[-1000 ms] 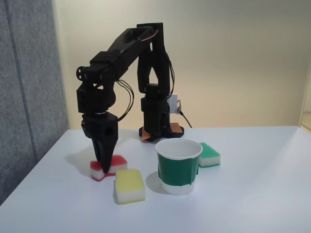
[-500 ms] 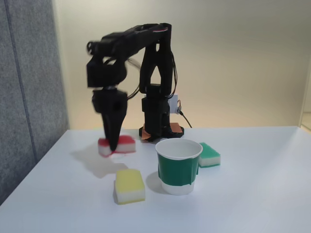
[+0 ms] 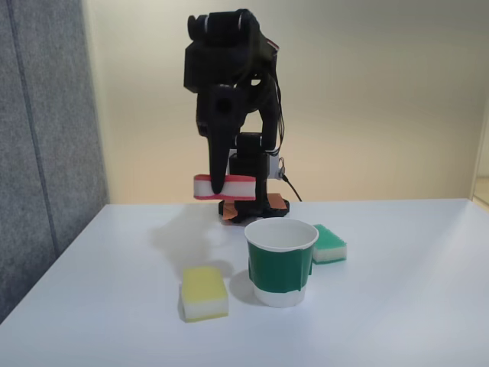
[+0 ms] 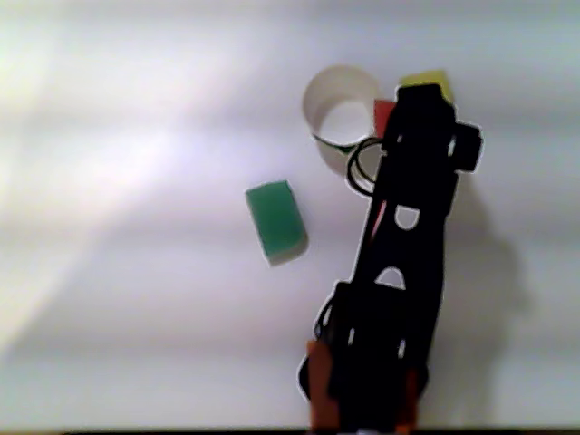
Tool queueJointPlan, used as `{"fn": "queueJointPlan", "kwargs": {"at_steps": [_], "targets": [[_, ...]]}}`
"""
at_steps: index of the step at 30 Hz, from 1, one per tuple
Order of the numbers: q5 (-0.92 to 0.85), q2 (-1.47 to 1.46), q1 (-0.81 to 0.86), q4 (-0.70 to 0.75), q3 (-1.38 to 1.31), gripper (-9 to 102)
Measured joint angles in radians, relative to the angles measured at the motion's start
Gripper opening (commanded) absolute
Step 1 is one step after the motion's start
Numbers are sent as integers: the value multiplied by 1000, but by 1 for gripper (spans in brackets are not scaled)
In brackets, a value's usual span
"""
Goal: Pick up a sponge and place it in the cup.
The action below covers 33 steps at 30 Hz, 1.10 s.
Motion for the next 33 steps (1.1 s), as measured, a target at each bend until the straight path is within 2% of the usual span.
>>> {"fn": "queueJointPlan", "kwargs": {"at_steps": [4, 18, 33], "targets": [[89, 34, -58, -11, 0, 0], [379, 71, -275, -209, 25, 0], [434, 54, -353, -402, 175, 0]]}}
